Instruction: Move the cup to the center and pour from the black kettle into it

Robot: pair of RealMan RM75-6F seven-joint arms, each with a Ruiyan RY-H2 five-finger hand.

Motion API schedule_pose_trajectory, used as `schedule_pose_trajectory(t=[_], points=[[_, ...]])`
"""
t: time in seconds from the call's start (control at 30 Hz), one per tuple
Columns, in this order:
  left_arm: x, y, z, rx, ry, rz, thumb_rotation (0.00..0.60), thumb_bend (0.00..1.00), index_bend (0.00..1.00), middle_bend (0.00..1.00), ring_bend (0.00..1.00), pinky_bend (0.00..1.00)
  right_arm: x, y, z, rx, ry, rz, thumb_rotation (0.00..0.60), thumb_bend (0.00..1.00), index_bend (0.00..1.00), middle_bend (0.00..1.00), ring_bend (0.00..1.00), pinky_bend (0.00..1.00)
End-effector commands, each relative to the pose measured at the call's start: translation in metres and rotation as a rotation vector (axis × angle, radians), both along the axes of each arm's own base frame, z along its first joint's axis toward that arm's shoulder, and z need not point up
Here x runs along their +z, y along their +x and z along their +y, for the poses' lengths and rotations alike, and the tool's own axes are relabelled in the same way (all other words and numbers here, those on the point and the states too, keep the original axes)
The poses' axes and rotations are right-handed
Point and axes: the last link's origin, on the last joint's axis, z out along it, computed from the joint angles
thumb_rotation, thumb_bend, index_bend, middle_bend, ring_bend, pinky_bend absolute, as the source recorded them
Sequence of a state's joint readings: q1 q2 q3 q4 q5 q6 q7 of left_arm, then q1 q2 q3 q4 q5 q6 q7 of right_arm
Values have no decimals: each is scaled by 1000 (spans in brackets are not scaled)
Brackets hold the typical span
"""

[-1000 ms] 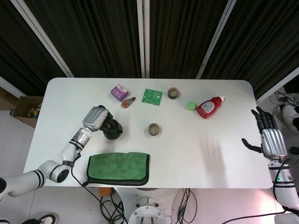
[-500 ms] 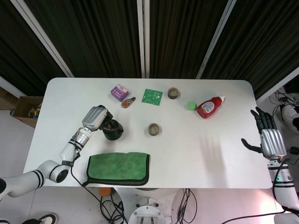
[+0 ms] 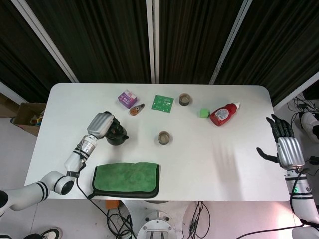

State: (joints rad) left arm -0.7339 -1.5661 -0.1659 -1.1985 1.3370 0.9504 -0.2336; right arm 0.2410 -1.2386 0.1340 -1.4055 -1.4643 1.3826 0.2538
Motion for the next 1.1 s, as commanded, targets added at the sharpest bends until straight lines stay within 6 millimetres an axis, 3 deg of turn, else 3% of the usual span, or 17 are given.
schedule_pose_trajectory(t=[0.03, 0.1, 0.27, 0.37, 0.43, 0.5, 0.77, 0.83, 0.9, 1.1], points=[[1, 0, 0, -1, -1, -6, 577, 165, 1000, 1000, 883, 361, 0, 0, 0, 0, 1, 0, 600, 177, 0, 0, 0, 0], [1, -1, 0, 0, 0, -6, 551, 164, 1000, 1000, 883, 361, -1, 1, 0, 0, 2, 0, 600, 177, 0, 0, 0, 0], [1, -1, -1, 4, 4, -20, 579, 230, 1000, 1000, 884, 361, -2, 1, 0, -1, 6, 3, 600, 177, 0, 0, 0, 0], [2, -2, 0, 2, 3, -25, 540, 239, 1000, 1000, 884, 361, -3, 1, 0, -2, 6, 9, 600, 177, 0, 0, 0, 0], [2, -2, -1, 0, 1, -26, 482, 239, 1000, 1000, 884, 360, -3, 1, -1, -2, 3, 18, 600, 176, 0, 0, 0, 0], [3, -2, -1, 0, 4, -29, 468, 239, 1000, 1000, 884, 361, -3, 1, -1, -3, 2, 19, 600, 177, 0, 0, 0, 0], [3, -3, -1, -2, 18, -38, 489, 225, 1000, 1000, 874, 362, -5, 0, 0, -6, 7, 21, 600, 177, 0, 0, 0, 0], [2, -3, -1, 2, 19, -39, 537, 217, 1000, 1000, 876, 365, -5, 0, 0, -7, 7, 21, 600, 177, 0, 0, 0, 0], [2, -3, -1, 6, 15, -45, 594, 252, 1000, 1000, 879, 371, -5, 0, 0, -6, 8, 21, 600, 176, 0, 0, 0, 0], [2, -2, -1, 1, 16, -56, 600, 365, 1000, 1000, 882, 384, -5, 0, 0, -8, 8, 21, 600, 177, 0, 0, 0, 0]])
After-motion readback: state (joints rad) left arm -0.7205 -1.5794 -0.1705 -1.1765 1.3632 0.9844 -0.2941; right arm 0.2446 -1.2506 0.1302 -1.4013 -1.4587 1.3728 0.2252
